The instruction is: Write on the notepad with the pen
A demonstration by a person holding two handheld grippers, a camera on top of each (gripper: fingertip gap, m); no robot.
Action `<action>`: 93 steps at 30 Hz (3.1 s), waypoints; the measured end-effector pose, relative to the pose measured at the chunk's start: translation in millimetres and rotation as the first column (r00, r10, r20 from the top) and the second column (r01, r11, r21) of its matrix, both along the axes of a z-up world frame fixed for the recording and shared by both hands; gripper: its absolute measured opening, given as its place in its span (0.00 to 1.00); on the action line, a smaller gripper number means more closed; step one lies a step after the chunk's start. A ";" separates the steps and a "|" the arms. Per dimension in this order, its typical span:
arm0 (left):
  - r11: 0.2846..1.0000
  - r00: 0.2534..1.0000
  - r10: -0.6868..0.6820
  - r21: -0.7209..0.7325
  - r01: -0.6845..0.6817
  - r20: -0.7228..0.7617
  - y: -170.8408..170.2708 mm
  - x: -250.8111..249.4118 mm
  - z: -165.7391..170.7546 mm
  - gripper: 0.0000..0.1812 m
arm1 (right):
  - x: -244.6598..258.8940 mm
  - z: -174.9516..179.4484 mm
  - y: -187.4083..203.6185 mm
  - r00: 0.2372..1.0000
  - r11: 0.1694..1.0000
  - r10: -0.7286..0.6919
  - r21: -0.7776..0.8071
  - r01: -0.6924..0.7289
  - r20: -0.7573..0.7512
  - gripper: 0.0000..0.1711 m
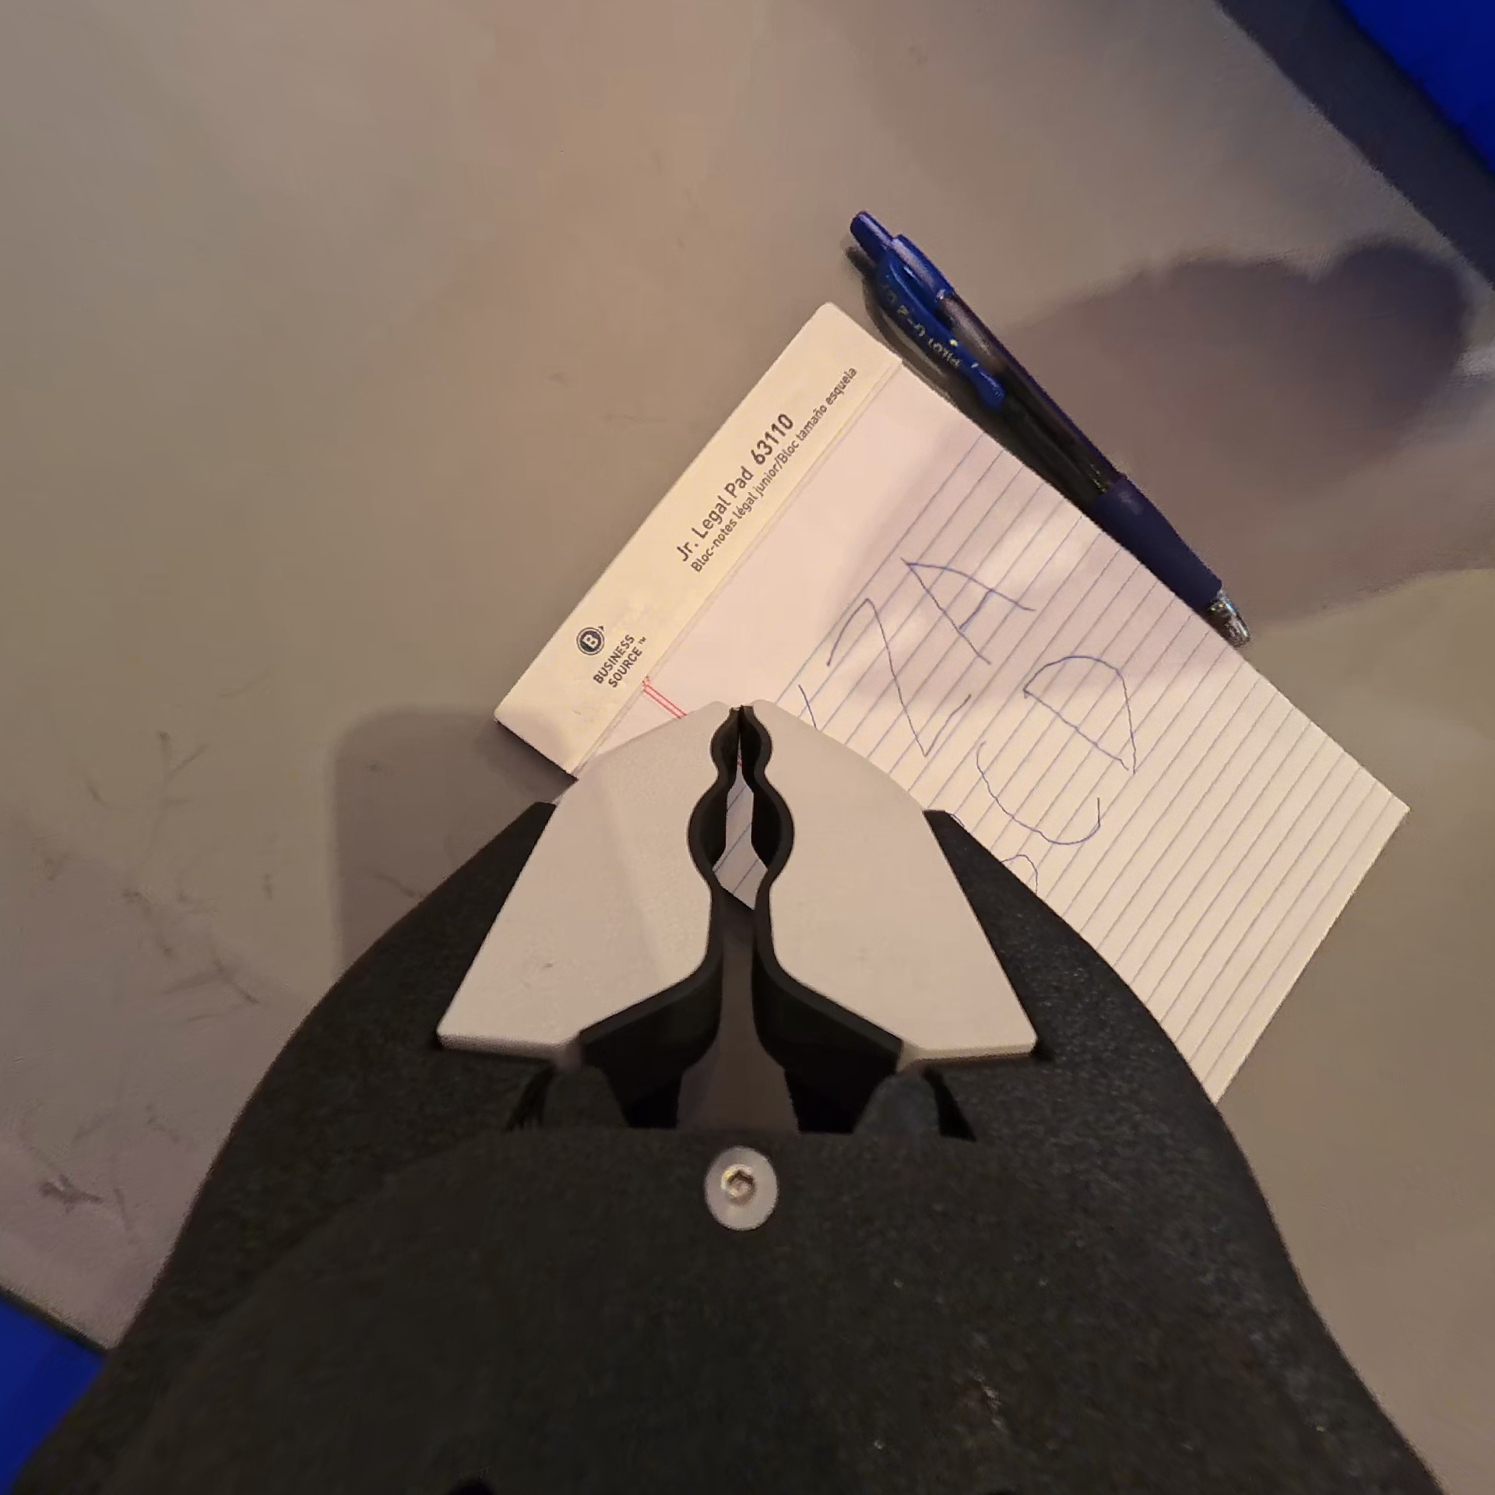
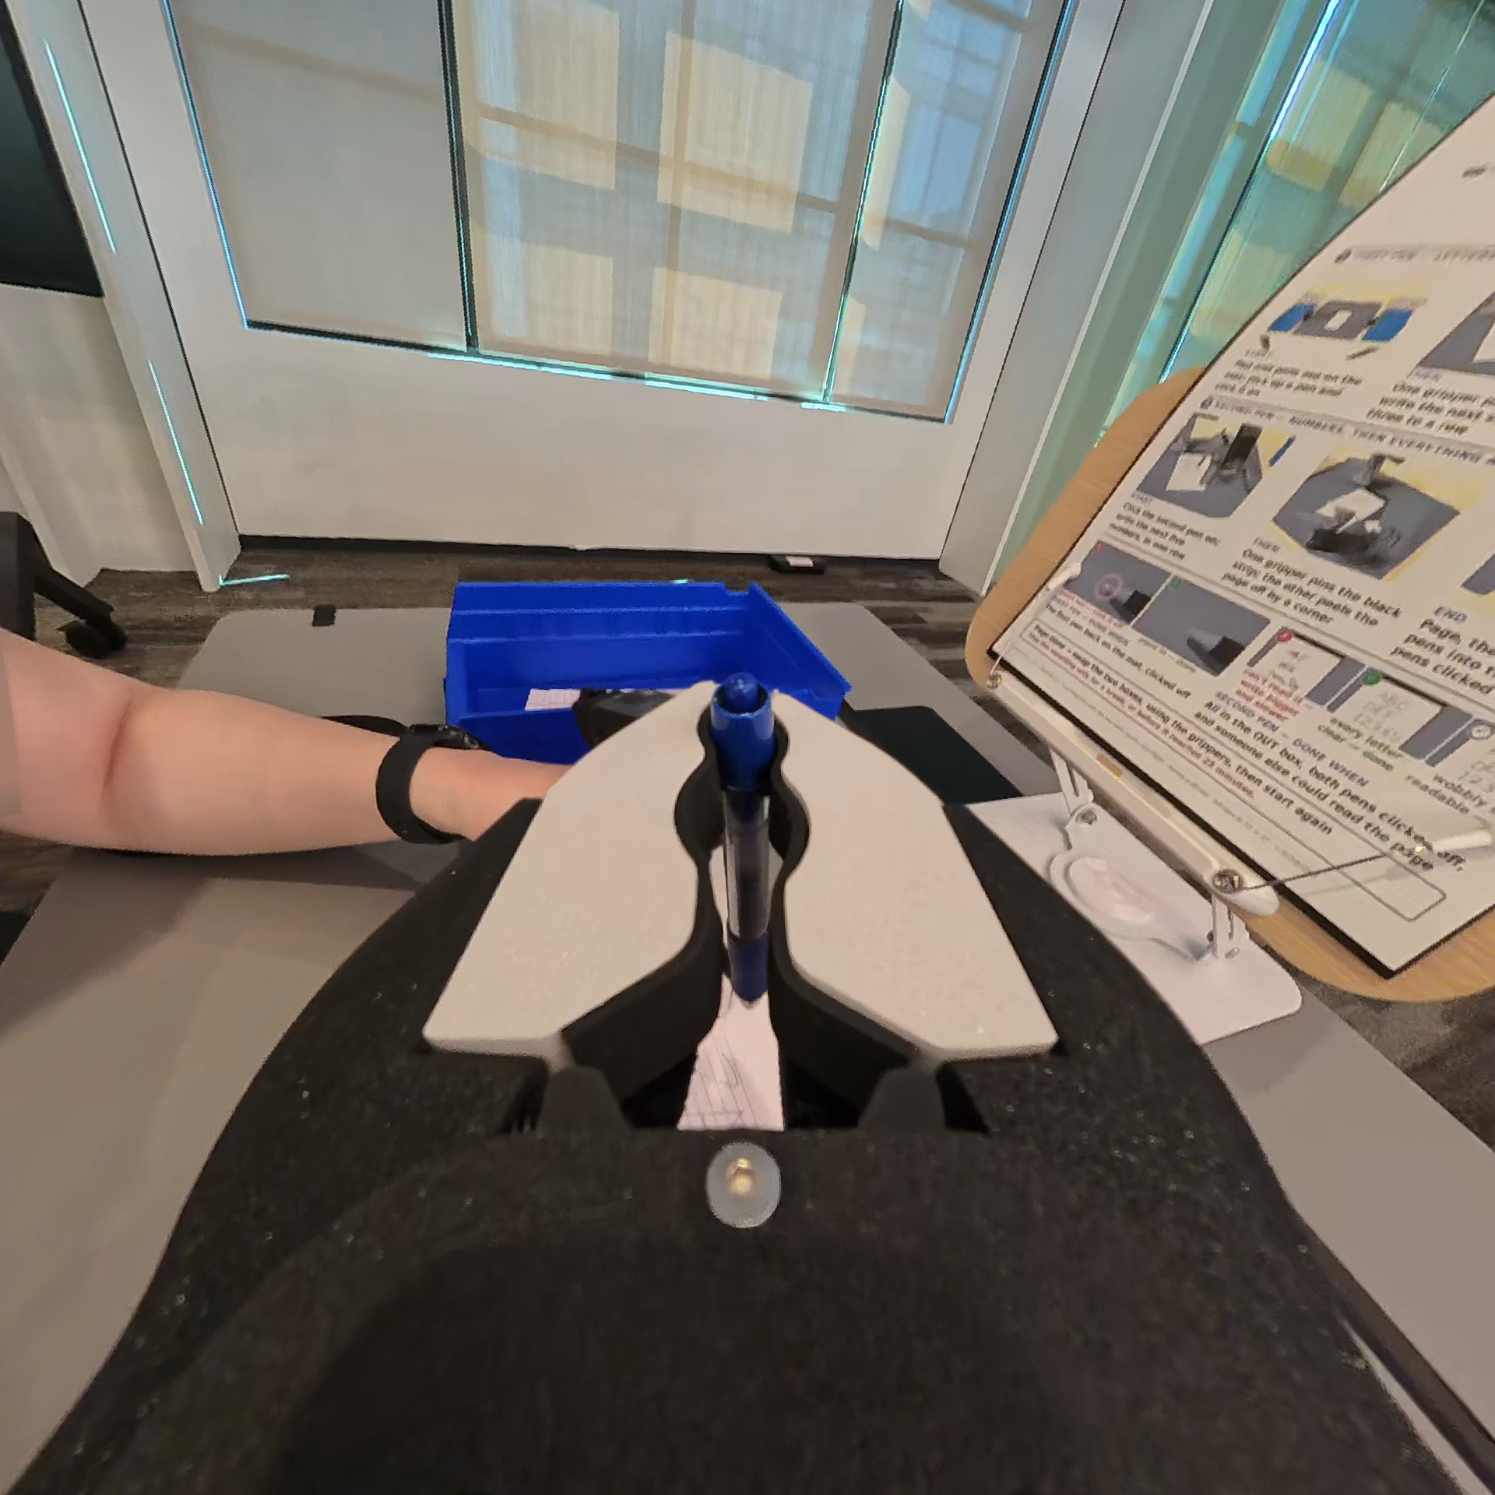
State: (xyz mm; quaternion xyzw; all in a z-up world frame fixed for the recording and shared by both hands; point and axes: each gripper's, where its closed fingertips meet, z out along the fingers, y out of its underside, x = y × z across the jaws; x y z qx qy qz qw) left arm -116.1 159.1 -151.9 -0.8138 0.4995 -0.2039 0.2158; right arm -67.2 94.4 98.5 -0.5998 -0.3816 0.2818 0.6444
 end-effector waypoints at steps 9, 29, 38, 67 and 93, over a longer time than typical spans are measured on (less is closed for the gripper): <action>1.000 1.000 0.005 0.008 -0.005 -0.006 0.1 0.1 -0.2 0.00 | 6.8 9.0 -3.2 1.000 1.000 -0.011 0.021 0.012 -0.024 0.03; 1.000 1.000 0.005 0.003 -0.005 0.003 0.3 0.3 -0.2 0.00 | 15.6 2.9 5.5 0.999 1.000 -0.026 -0.017 0.025 -0.033 0.03; 1.000 1.000 0.005 0.005 -0.005 0.003 0.4 0.5 -0.1 0.00 | 16.0 -0.7 7.8 0.999 0.999 -0.028 -0.032 0.028 -0.026 0.03; 1.000 1.000 -0.012 0.013 0.012 0.001 0.2 0.2 -0.2 0.00 | -93.3 -130.4 -16.9 0.967 0.936 0.250 -0.244 -0.252 -0.042 0.03; 1.000 1.000 -0.016 0.010 0.016 0.004 0.0 -0.2 -0.1 0.00 | -101.1 -144.6 -17.2 0.960 0.924 0.278 -0.272 -0.268 0.000 0.03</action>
